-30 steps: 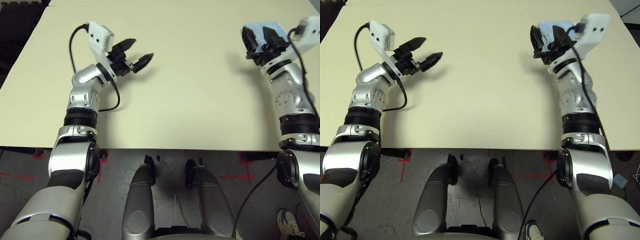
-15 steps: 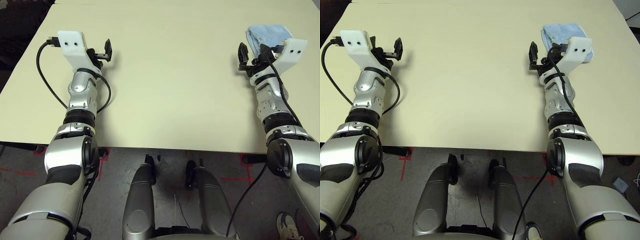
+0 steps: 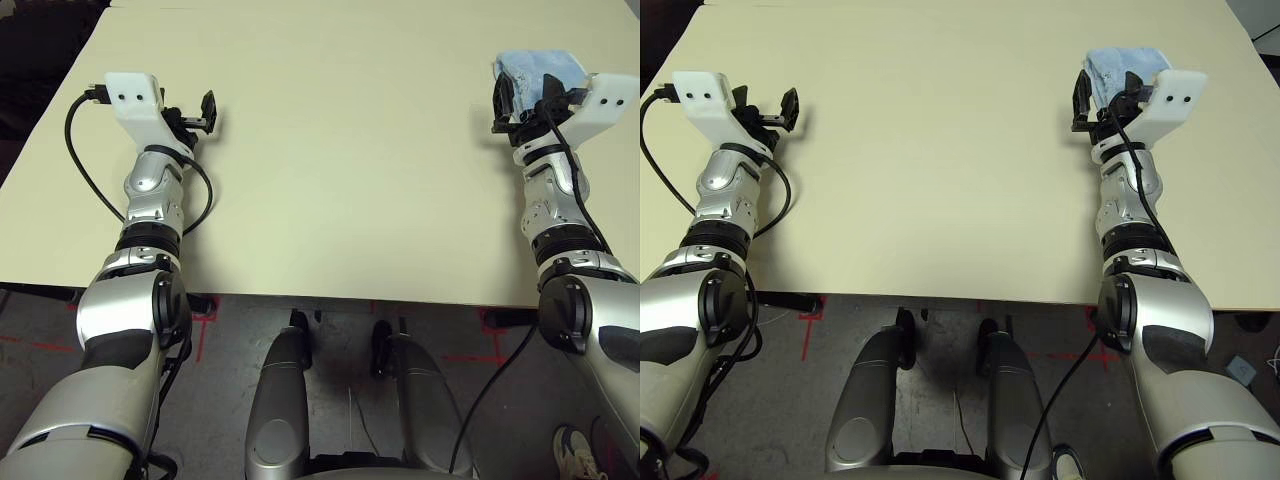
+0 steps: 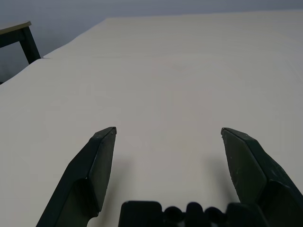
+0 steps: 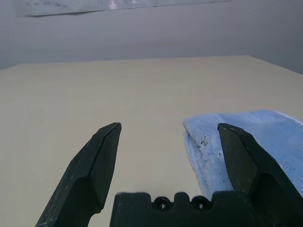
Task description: Fold the towel and set it aside.
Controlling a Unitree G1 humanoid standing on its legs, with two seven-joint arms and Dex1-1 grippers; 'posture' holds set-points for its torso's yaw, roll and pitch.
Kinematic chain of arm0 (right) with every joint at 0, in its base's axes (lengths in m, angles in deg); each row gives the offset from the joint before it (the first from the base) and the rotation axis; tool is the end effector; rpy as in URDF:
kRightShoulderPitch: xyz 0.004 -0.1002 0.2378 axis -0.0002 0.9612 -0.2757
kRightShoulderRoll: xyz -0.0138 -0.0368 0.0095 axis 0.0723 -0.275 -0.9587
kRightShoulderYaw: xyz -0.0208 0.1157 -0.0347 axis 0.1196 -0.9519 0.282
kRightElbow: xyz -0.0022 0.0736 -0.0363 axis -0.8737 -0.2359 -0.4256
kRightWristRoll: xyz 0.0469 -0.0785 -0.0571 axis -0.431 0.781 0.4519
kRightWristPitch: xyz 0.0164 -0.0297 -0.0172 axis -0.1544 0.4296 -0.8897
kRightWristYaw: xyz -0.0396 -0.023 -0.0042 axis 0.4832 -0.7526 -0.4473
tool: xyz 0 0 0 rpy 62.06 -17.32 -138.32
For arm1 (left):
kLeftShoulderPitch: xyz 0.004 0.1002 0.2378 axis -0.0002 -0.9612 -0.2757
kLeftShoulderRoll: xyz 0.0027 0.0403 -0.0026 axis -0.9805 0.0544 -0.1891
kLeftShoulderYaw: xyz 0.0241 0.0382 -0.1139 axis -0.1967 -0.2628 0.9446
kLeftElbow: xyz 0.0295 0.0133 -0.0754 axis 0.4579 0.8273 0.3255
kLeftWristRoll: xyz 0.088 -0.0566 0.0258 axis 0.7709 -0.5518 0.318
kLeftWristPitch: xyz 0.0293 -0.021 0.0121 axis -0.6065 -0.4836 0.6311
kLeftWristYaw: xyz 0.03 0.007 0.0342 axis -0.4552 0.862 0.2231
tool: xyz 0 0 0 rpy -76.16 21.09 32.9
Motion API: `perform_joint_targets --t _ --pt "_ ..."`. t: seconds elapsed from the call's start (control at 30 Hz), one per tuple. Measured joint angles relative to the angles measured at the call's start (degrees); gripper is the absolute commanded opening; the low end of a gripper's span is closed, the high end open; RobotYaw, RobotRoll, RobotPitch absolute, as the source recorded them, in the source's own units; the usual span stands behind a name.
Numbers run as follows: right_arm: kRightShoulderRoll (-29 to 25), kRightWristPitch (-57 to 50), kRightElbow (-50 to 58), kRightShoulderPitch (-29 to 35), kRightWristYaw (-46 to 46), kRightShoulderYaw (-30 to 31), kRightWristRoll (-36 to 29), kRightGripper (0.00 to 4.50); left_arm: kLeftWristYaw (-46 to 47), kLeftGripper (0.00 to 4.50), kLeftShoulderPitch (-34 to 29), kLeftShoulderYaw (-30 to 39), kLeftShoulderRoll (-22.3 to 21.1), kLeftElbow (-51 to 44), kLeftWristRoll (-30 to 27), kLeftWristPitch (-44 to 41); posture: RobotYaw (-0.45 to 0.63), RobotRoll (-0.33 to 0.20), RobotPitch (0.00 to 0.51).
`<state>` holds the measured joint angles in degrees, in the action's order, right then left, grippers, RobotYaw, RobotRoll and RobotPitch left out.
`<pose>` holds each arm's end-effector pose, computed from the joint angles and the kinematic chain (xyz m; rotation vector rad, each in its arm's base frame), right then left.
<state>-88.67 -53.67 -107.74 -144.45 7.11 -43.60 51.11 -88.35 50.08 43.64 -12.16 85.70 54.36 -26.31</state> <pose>0.3717 -0.2480 0.1629 0.0621 -0.5414 -0.0110 0.3738 0.2713 0.1801 0.0983 -0.3492 0.0185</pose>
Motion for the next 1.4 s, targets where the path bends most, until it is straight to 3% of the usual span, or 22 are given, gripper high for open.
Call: perform_joint_targets --t 0.53,0.97,1.4 --pt "0.0 -1.0 0.0 0.1 -0.2 0.0 0.1 4.43 -2.1 4.50 0.0 0.0 0.1 0.0 0.0 -0.2 0.03 0.000 0.294" --pt "0.2 -3.2 0.0 0.1 -1.1 0.1 0.2 4.43 -1.1 4.50 0.1 -0.1 0.6 0.0 0.0 -0.2 0.04 0.000 0.263" --pt "0.2 -4.2 0.0 -0.5 -0.3 0.2 0.3 4.43 -0.9 4.50 0.1 -0.1 0.6 0.0 0.0 -0.2 0.04 0.000 0.265"
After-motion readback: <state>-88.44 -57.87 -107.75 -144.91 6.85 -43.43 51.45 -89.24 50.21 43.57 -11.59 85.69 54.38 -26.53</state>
